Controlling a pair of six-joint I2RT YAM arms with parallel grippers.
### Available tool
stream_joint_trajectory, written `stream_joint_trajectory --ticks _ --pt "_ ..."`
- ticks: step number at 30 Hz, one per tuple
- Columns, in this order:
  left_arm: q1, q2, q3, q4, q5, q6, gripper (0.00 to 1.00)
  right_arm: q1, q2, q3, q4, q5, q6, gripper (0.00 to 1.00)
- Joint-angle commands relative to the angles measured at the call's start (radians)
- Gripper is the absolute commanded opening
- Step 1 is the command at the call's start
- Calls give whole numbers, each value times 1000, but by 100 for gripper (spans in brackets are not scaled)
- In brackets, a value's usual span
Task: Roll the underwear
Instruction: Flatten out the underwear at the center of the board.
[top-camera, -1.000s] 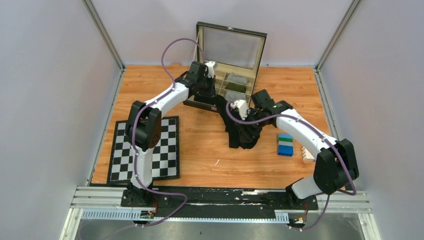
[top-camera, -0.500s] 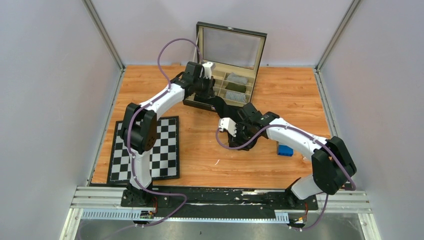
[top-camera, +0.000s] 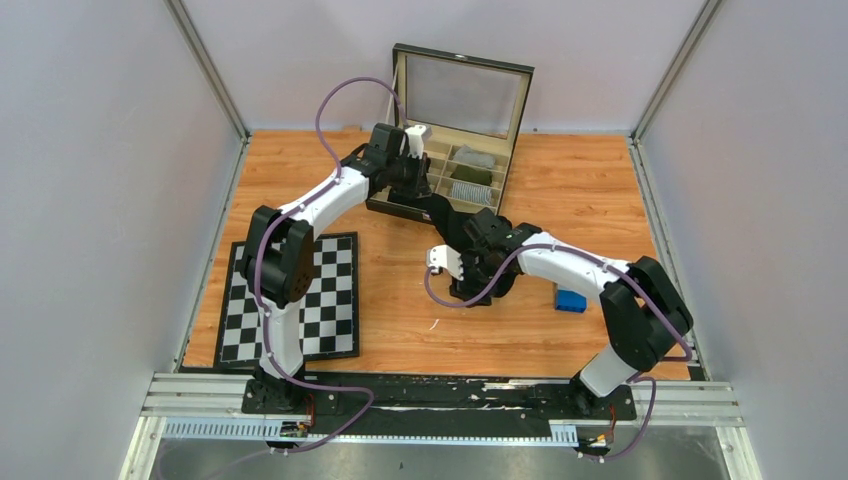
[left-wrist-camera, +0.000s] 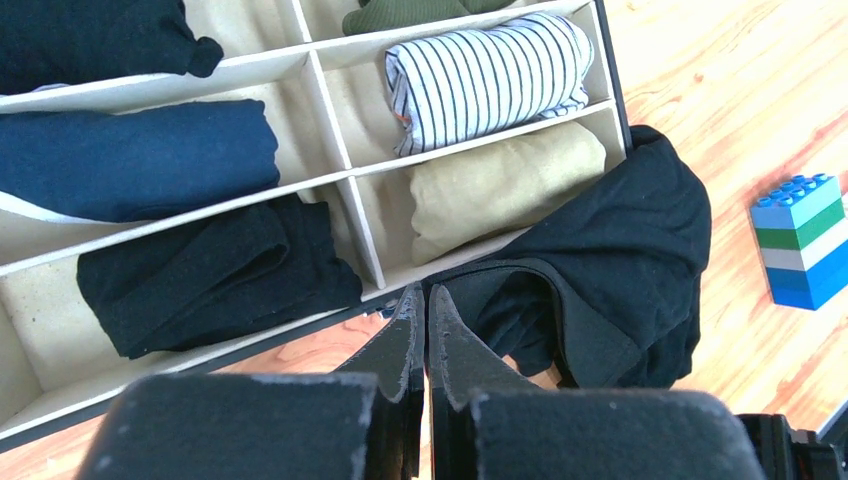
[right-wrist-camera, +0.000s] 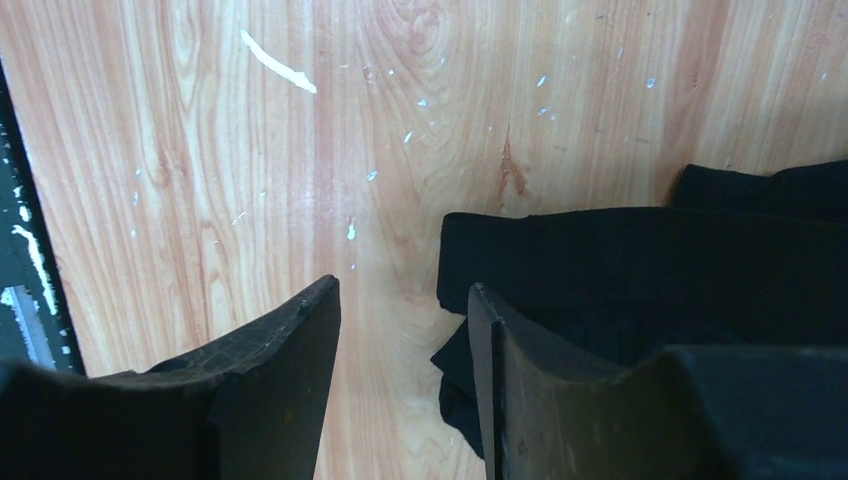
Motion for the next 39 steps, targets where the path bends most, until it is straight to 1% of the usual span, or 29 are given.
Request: stream_joint_trajectory --ticks 1,5,10,14,17,23,26,27,28,29,30,32,35,37,39 --pt "9 -36 17 5 28 16 0 6 24 35 75 -23 -43 51" --pt "11 -26 31 3 49 11 0 7 58 45 99 -12 -53 50" --pt "12 -20 45 -1 62 11 0 9 122 76 88 -7 -69 46" --pt "14 -20 50 -8 56 31 0 9 146 68 108 7 -69 44" --pt "15 -19 48 -10 54 41 0 11 165 59 119 37 -76 41" --pt "22 -18 33 -11 62 45 0 31 171 -5 159 134 -99 40" --pt "22 -20 31 -15 64 53 0 33 180 -31 194 181 -99 30" --pt "22 -21 30 -18 63 57 0 33 183 -37 201 193 -98 22" --pt "22 -24 30 -23 63 63 0 34 181 -42 204 204 -96 11" --pt "23 -26 31 -27 62 69 0 36 169 -42 198 202 -93 2" --pt "24 -31 32 -35 63 79 0 36 145 -41 191 193 -84 0" --pt "29 -46 43 -67 73 105 0 36 71 -33 177 177 -62 0" --pt "39 -87 65 -136 106 188 0 34 -79 11 102 139 -69 0" --pt "40 -127 68 -186 128 272 0 22 -173 38 51 112 -109 0" --pt "40 -170 63 -228 149 366 0 -1 -209 95 -19 113 -131 0"
